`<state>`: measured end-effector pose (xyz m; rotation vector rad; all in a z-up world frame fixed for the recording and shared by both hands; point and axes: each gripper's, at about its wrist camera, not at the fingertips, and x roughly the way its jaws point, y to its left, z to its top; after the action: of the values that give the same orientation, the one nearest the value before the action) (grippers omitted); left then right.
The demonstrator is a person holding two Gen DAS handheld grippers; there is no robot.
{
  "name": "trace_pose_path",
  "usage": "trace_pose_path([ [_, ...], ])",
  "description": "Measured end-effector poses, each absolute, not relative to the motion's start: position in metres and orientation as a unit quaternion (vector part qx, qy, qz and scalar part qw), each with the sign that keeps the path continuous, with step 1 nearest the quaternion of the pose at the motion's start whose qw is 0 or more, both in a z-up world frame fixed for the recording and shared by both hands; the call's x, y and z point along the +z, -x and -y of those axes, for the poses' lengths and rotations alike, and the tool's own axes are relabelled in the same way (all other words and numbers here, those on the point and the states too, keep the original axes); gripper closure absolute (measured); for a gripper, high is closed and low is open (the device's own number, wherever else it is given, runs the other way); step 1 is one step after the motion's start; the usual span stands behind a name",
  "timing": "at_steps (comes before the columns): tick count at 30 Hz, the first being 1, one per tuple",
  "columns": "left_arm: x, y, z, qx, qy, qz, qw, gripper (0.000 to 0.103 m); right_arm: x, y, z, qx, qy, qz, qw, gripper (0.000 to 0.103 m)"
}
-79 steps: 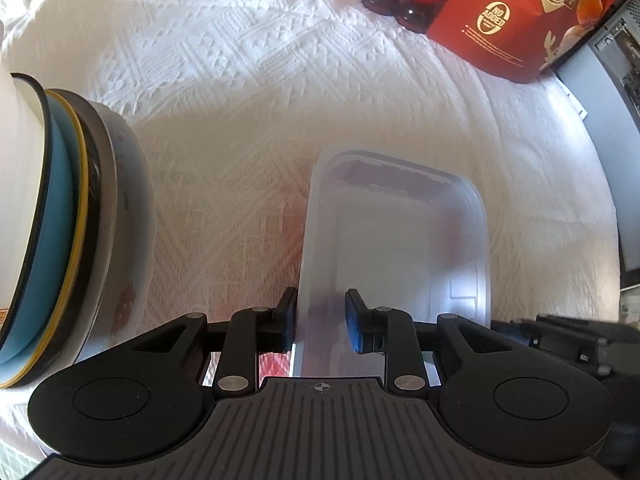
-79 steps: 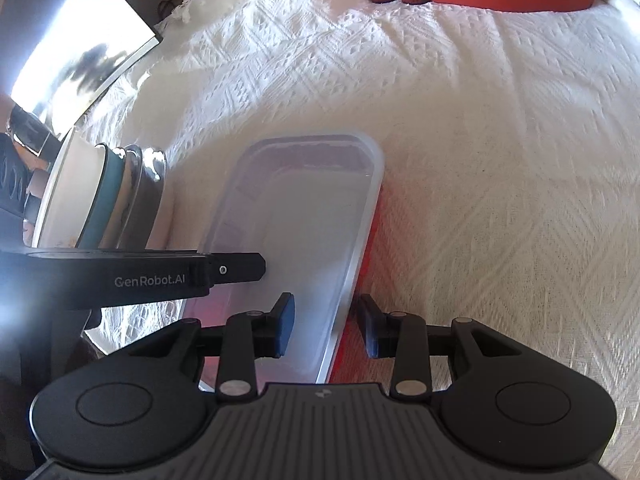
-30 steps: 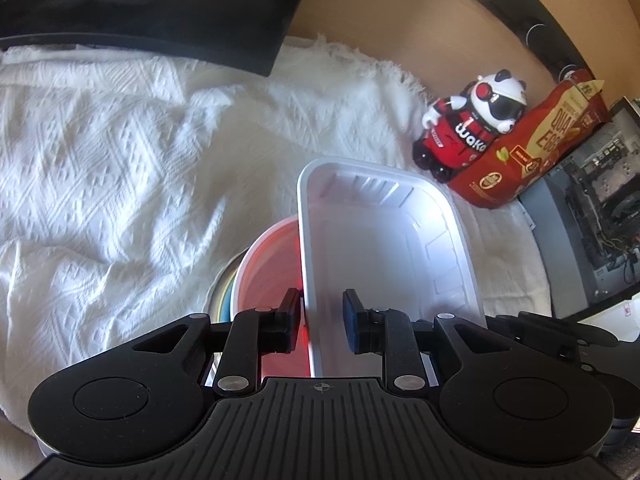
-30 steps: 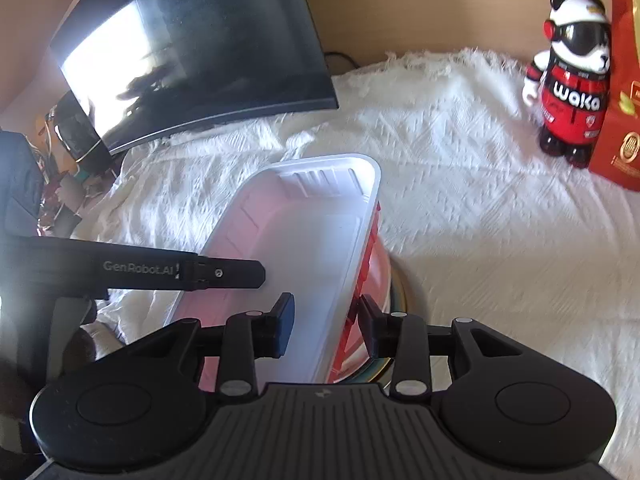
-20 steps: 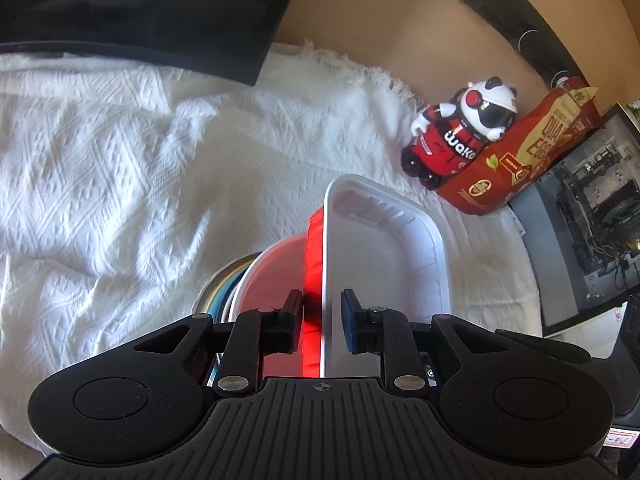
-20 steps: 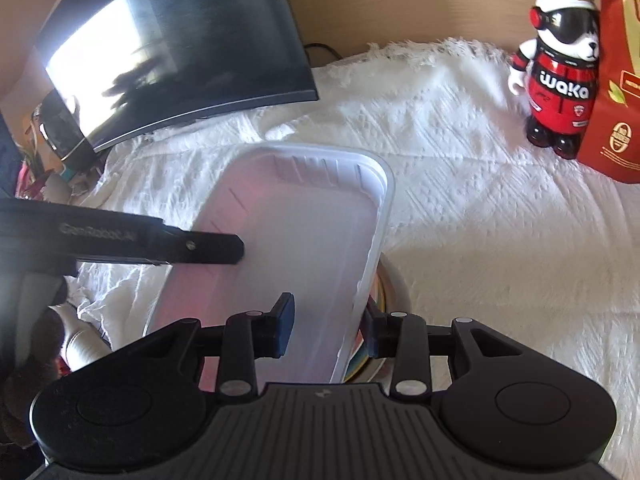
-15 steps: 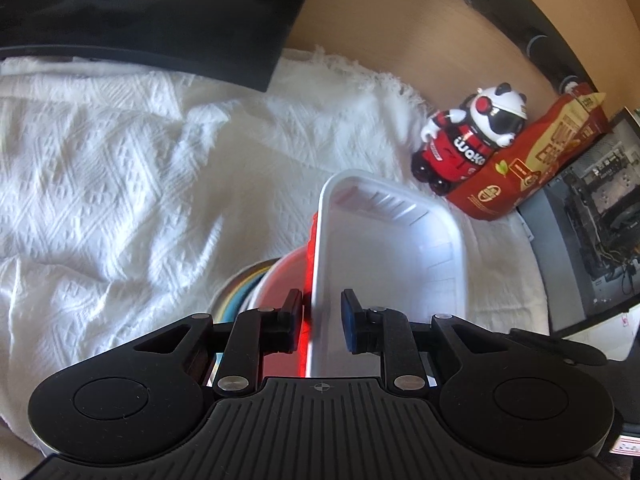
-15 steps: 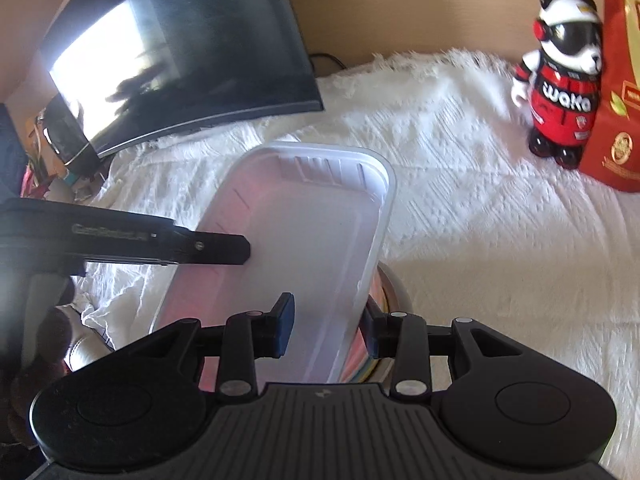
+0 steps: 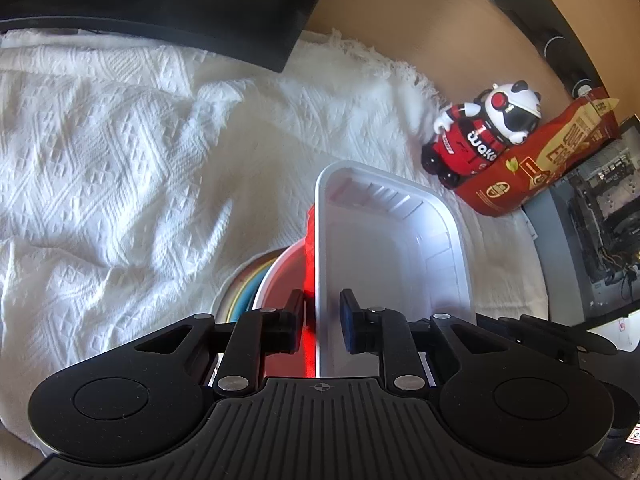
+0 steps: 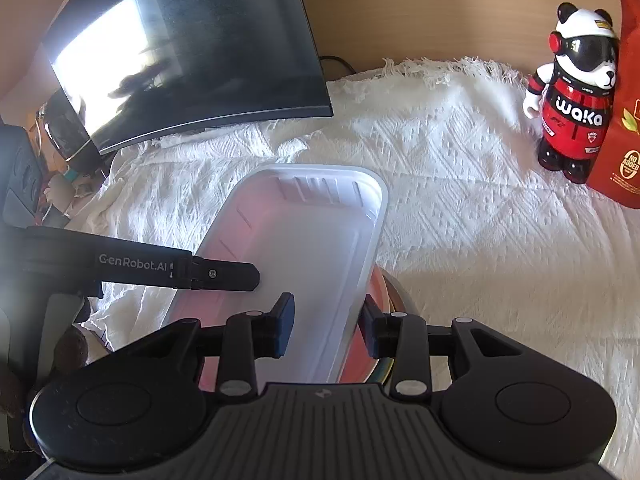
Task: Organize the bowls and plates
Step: 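Hold the tray rim with both tools and settle it on the stack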
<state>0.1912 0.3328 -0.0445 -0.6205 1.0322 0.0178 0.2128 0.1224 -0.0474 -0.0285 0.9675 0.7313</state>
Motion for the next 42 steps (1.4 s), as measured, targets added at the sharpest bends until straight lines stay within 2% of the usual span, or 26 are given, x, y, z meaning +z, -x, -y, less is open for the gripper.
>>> trace_pose_path([
  [10, -0.041, -0.189, -0.349, 0.011, 0.316, -0.481, 0.817, 0.082, -0.046, -0.222, -0.133, 0.341, 0.017, -0.454, 0.823, 0.067],
  [20, -0.012, -0.173, -0.346, 0.01, 0.312, -0.467, 0.827, 0.08, -0.03, -0.209, -0.123, 0.367, 0.001, -0.445, 0.817, 0.067],
  [28, -0.029, -0.171, -0.336, 0.001, 0.313, -0.487, 0.815, 0.081, -0.039, -0.204, -0.119, 0.359, 0.01, -0.458, 0.813, 0.067],
  [42, -0.02, -0.168, -0.334, 0.007, 0.31, -0.477, 0.822, 0.081, -0.037, -0.203, -0.114, 0.349, 0.016, -0.449, 0.822, 0.067],
])
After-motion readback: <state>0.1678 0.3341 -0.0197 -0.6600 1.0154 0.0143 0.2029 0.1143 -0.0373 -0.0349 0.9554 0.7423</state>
